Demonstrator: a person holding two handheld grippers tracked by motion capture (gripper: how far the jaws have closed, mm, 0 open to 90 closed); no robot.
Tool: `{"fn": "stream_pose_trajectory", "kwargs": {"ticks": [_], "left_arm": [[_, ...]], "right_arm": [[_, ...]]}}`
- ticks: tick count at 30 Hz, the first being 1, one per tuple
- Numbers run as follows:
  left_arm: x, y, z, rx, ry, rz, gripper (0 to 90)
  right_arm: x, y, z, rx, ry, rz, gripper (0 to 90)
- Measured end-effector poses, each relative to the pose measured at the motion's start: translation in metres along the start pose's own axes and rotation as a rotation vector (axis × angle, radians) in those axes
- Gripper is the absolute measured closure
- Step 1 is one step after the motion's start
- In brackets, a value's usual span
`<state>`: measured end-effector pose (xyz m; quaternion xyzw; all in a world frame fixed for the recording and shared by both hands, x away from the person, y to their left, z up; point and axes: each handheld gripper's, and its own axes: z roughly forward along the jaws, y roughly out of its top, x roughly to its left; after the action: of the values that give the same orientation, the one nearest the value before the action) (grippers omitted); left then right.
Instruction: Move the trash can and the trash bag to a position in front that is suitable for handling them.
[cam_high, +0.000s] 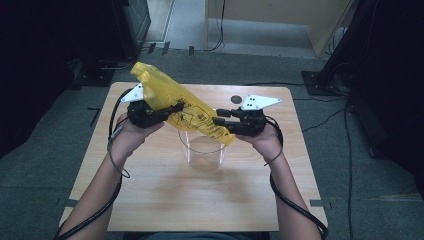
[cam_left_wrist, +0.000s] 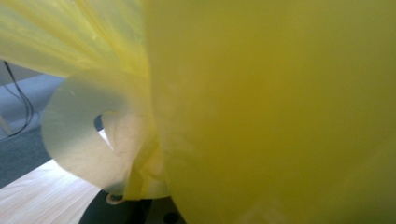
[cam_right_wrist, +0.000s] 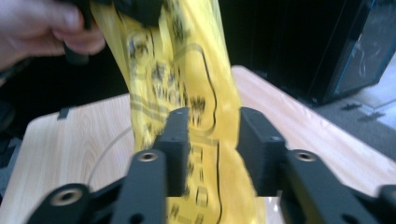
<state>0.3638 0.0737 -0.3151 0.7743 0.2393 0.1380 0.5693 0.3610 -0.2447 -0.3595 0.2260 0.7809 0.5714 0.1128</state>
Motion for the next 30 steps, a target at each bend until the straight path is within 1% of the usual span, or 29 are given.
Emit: {"fn": "stream_pose_trajectory", "kwargs": {"ticks": [2, 5, 6, 7, 8, 10, 11, 13, 14, 15, 17, 18, 19, 20, 21, 22, 23, 24, 25, 26, 27, 29, 30], "left_arm": [[0.001, 0.000, -0.001, 0.007, 0.010, 0.000, 84.6], [0.000, 0.000, 0.000, 0.018, 0.011, -0.004, 84.6], [-0.002, 0.000, 0.001, 0.024, -0.008, -0.006, 84.5], [-0.003, 0.000, 0.003, 0.025, -0.017, -0.002, 84.4], [-0.003, 0.000, 0.003, 0.025, -0.017, -0.002, 84.3], [-0.008, -0.001, 0.009, 0.049, -0.033, 0.005, 84.1], [-0.009, -0.002, 0.011, 0.055, -0.039, 0.008, 83.8], [-0.011, -0.003, 0.014, 0.061, -0.044, 0.004, 83.5], [-0.014, -0.004, 0.018, 0.072, -0.059, 0.015, 83.3], [-0.016, -0.005, 0.020, 0.077, -0.064, 0.016, 83.2], [-0.020, -0.006, 0.024, 0.094, -0.072, 0.030, 83.2], [-0.020, -0.006, 0.024, 0.094, -0.072, 0.030, 83.1], [-0.023, -0.010, 0.030, 0.119, -0.066, 0.047, 83.1], [-0.023, -0.012, 0.033, 0.128, -0.064, 0.046, 83.1], [-0.023, -0.014, 0.035, 0.135, -0.066, 0.045, 83.1], [-0.023, -0.014, 0.035, 0.135, -0.066, 0.045, 83.1], [-0.022, -0.017, 0.038, 0.152, -0.066, 0.047, 83.1], [-0.021, -0.018, 0.040, 0.156, -0.064, 0.055, 83.0], [-0.021, -0.018, 0.040, 0.156, -0.064, 0.055, 82.9], [-0.022, -0.019, 0.041, 0.159, -0.066, 0.047, 82.9], [-0.021, -0.022, 0.044, 0.163, -0.065, 0.044, 82.7], [-0.021, -0.023, 0.045, 0.168, -0.065, 0.047, 82.5], [-0.021, -0.026, 0.048, 0.182, -0.057, 0.053, 82.5]], "right_arm": [[0.000, -0.003, 0.004, 0.025, 0.004, -0.003, 69.8], [0.003, -0.007, 0.012, 0.057, 0.009, -0.003, 72.1], [0.004, -0.010, 0.019, 0.080, 0.006, -0.001, 72.9], [0.004, -0.012, 0.022, 0.087, 0.007, 0.002, 73.7], [0.004, -0.013, 0.024, 0.096, 0.010, 0.003, 73.7], [0.006, -0.015, 0.029, 0.105, 0.011, -0.013, 73.6], [0.007, -0.015, 0.031, 0.104, 0.011, -0.031, 73.5], [0.010, -0.015, 0.034, 0.099, 0.020, -0.040, 73.5], [0.011, -0.015, 0.036, 0.105, 0.020, -0.050, 73.4], [0.013, -0.015, 0.038, 0.108, 0.022, -0.054, 72.9], [0.016, -0.015, 0.041, 0.108, 0.030, -0.057, 71.7], [0.017, -0.015, 0.043, 0.110, 0.036, -0.057, 70.1], [0.017, -0.016, 0.045, 0.116, 0.036, -0.056, 67.0], [0.017, -0.015, 0.045, 0.121, 0.030, -0.055, 64.3], [0.017, -0.015, 0.045, 0.127, 0.025, -0.046, 61.2], [0.017, -0.015, 0.045, 0.127, 0.025, -0.046, 61.2], [0.014, -0.013, 0.041, 0.132, 0.009, -0.040, 56.2], [0.012, -0.012, 0.038, 0.128, 0.000, -0.032, 55.3], [0.010, -0.011, 0.034, 0.114, -0.009, -0.021, 54.6], [0.010, -0.011, 0.034, 0.114, -0.009, -0.021, 54.6], [0.005, -0.009, 0.026, 0.087, -0.027, -0.004, 53.7], [0.001, -0.007, 0.019, 0.060, -0.045, 0.014, 52.9], [0.000, -0.007, 0.016, 0.050, -0.049, 0.020, 52.7]]}}
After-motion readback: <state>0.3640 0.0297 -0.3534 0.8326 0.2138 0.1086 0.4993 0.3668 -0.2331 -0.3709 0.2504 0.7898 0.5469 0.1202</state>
